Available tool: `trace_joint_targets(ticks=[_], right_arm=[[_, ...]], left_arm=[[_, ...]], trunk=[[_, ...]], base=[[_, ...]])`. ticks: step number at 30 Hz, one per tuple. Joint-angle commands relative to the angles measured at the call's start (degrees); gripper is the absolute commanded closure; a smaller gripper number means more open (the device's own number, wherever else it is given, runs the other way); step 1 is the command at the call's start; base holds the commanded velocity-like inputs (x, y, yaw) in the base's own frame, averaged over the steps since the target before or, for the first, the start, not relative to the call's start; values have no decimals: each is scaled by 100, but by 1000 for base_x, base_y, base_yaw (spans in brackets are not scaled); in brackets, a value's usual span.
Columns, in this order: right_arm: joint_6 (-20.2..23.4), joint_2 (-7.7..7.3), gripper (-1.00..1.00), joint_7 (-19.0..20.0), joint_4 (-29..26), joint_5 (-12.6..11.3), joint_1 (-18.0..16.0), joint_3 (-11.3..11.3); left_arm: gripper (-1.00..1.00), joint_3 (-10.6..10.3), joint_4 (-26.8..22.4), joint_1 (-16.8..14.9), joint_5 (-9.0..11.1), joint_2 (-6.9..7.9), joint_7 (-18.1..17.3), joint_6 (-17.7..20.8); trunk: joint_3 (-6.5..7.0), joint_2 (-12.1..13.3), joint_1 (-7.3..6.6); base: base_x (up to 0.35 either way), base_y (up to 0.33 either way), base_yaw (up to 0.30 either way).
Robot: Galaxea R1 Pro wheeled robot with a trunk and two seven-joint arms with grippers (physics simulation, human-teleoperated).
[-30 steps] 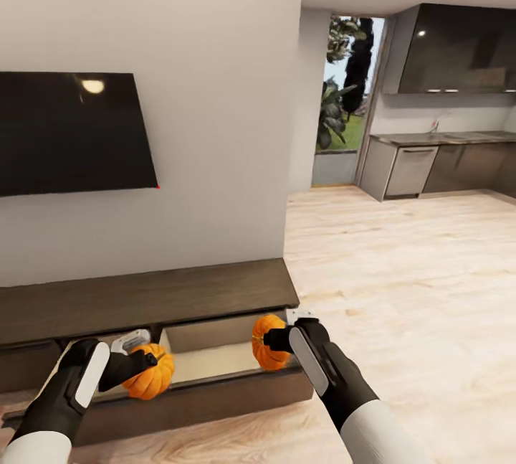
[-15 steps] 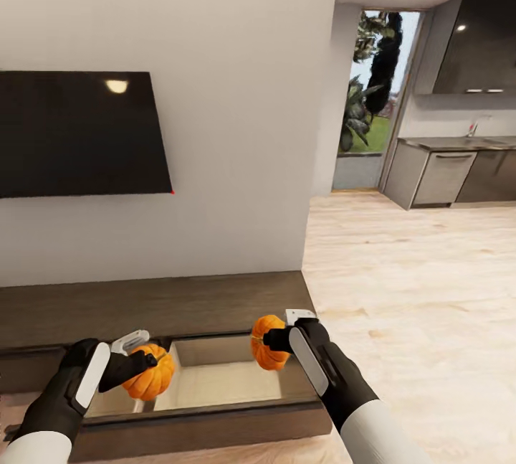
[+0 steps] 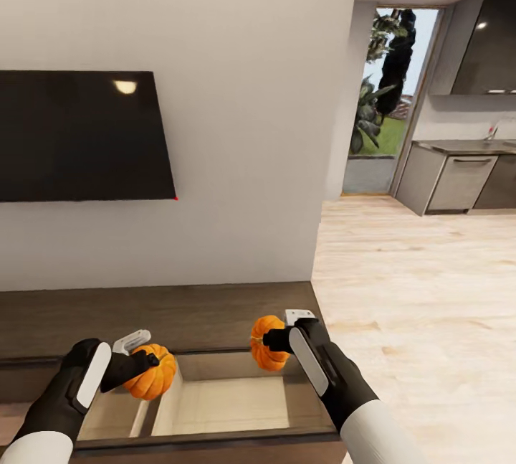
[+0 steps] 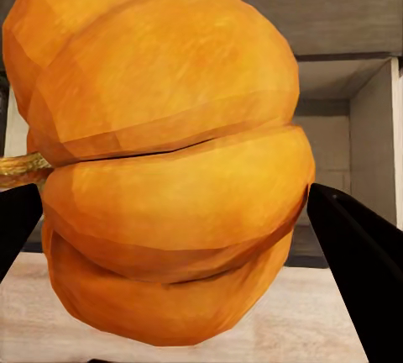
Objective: Place each of the two pumpkins and all three candles from the living room inside a cabinet in the living room (use any cabinet), then make sure every cabinet is closed, and position the cauldron so it is next to a table in the living room.
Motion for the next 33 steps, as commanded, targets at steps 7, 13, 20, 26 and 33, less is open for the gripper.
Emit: trace_joint_targets(ticks=[7,13,20,26,33], right_arm=[[152,0,100,0,128,-25,0,-1],[288,0,100,9,348,-12,0,37],[288,0,100,17,566,-8,0,72],[235,0,100,9,856,-1,-4,88],[-83,0,100,12,877,-7,-1,88]], left_arm=[[100,-13,15,0,-16,-28,2,-5],[100,-20,96,0,-22,-107,11,-94],[100,-101,519,0,-62,-319,26,-890],[100,-310,642,0,-61,-369,43,-1119],[100,-329,655,0,-68,-431,53,-1141]], trunk=[[-36,-80,44],[-143,-321,176],[-269,-602,329],[-377,-842,461],[-502,-1123,615]], base=[[14,-1,1],[0,0,0],[0,0,0],[0,0,0],[0,0,0]])
